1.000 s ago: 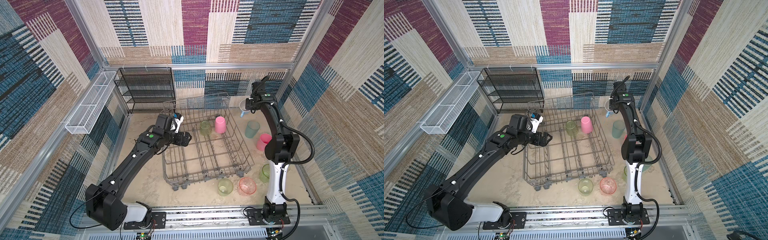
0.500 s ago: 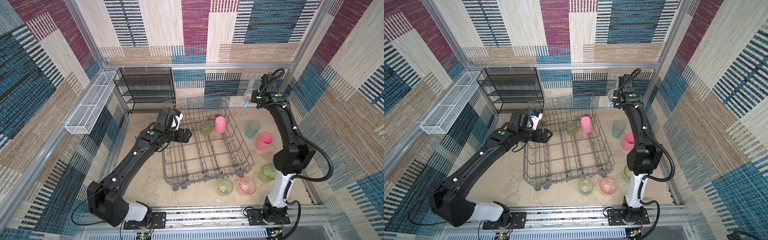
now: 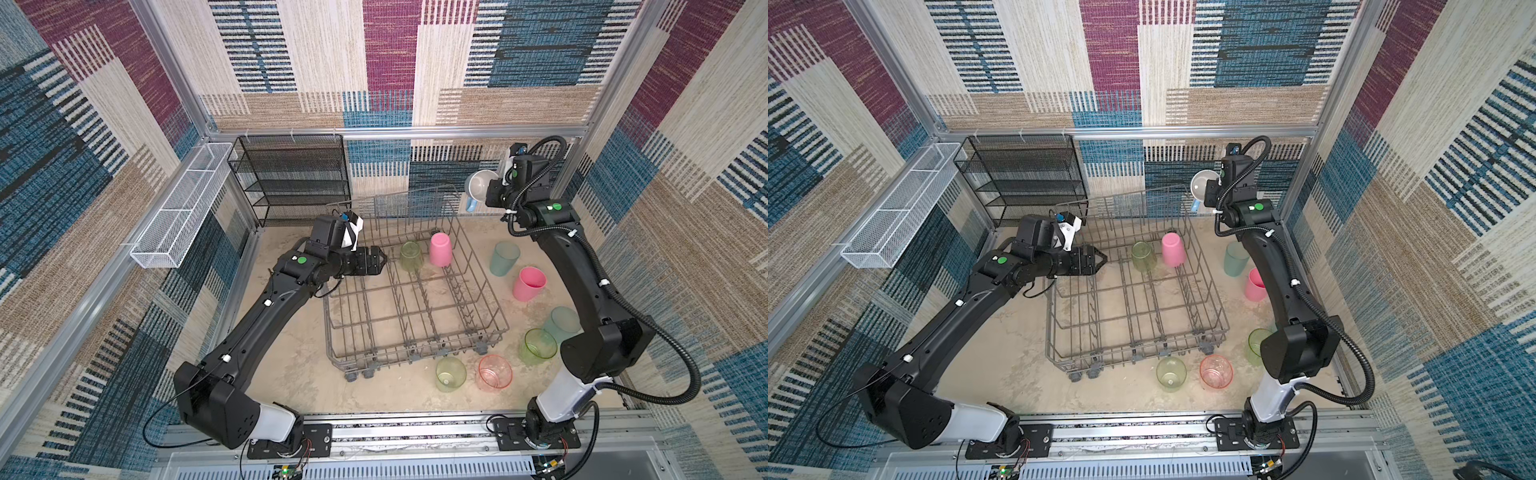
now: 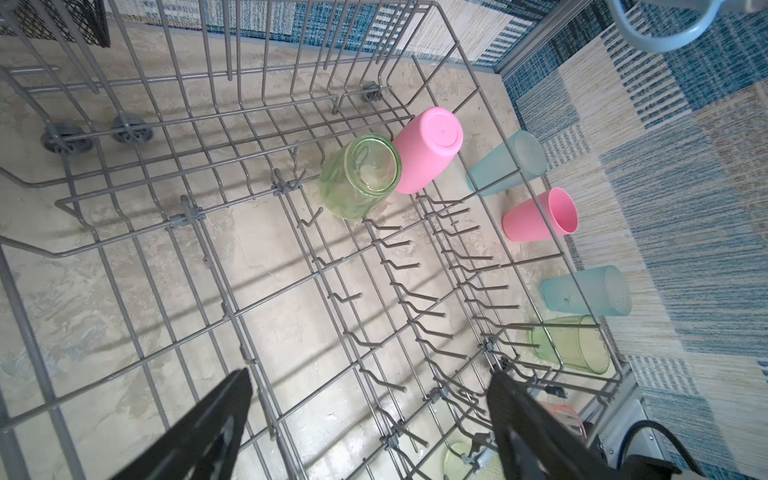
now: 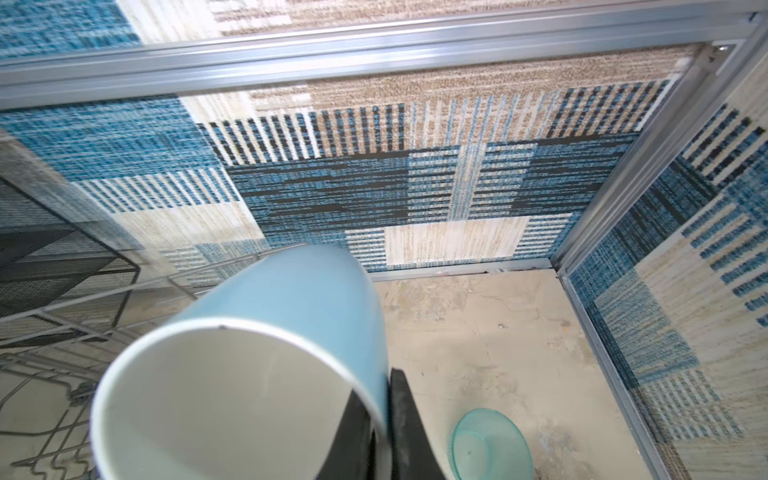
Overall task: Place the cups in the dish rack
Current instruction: 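Close the right gripper on the light blue mug rim and lift it, then carry the blue mug toward the left gripper while the left gripper reaches to it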
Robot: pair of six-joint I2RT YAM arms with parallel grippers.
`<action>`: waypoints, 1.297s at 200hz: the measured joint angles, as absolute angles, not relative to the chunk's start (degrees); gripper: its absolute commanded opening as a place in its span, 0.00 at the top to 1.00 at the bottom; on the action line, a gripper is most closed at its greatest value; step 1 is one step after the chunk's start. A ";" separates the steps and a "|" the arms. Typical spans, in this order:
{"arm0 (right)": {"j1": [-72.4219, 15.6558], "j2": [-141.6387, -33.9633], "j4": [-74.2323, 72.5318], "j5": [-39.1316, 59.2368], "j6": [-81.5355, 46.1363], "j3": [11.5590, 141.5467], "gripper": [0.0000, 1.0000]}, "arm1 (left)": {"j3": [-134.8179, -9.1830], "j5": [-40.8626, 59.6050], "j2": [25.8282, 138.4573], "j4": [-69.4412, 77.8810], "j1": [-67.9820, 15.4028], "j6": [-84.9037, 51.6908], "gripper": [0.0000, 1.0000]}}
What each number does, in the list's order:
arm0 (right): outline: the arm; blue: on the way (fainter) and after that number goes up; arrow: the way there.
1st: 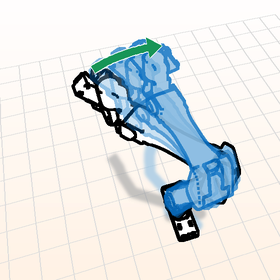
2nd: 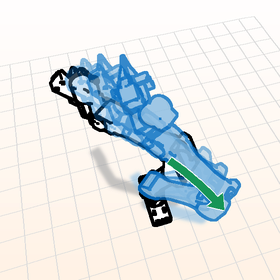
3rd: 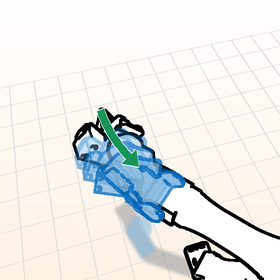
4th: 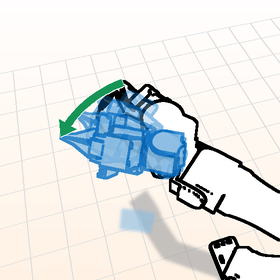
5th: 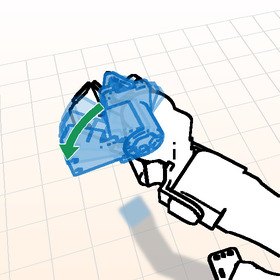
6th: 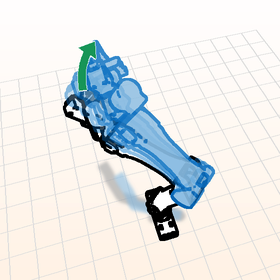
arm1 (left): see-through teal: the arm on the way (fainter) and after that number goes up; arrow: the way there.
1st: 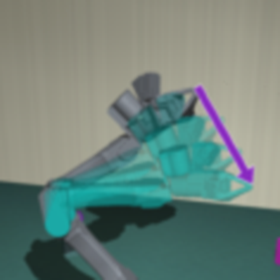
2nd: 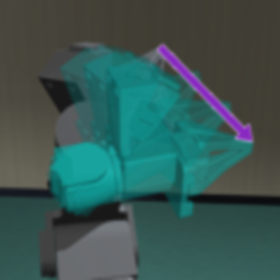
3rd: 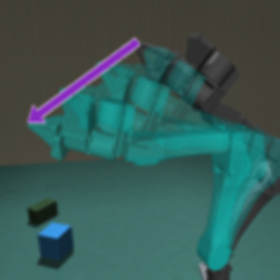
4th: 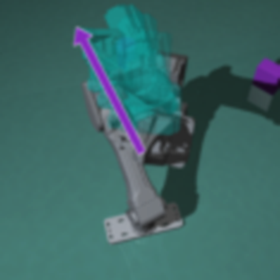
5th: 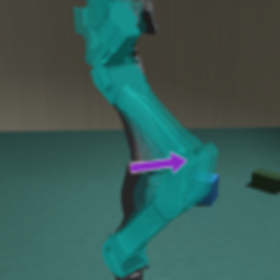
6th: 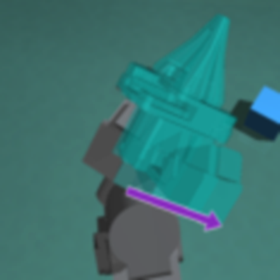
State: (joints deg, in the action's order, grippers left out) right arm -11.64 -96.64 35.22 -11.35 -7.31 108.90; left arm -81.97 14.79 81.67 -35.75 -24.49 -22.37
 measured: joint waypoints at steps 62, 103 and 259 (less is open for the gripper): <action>-16.12 -88.88 24.08 -5.34 -9.61 98.76 1.00 | -82.54 17.50 80.77 -32.93 -24.51 -28.80 0.11; -18.96 -88.18 14.46 2.70 -14.70 91.37 1.00 | -84.14 19.66 80.68 -28.14 -24.49 -36.34 0.11; -19.64 -87.68 -15.57 14.46 -45.32 75.99 1.00 | -75.68 27.49 88.51 18.63 -23.77 -79.66 0.30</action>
State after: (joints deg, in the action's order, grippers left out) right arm -19.64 -87.68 -15.57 14.46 -45.32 75.99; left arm -75.68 27.49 88.51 18.63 -23.77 -79.66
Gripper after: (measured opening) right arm 0.103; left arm 0.720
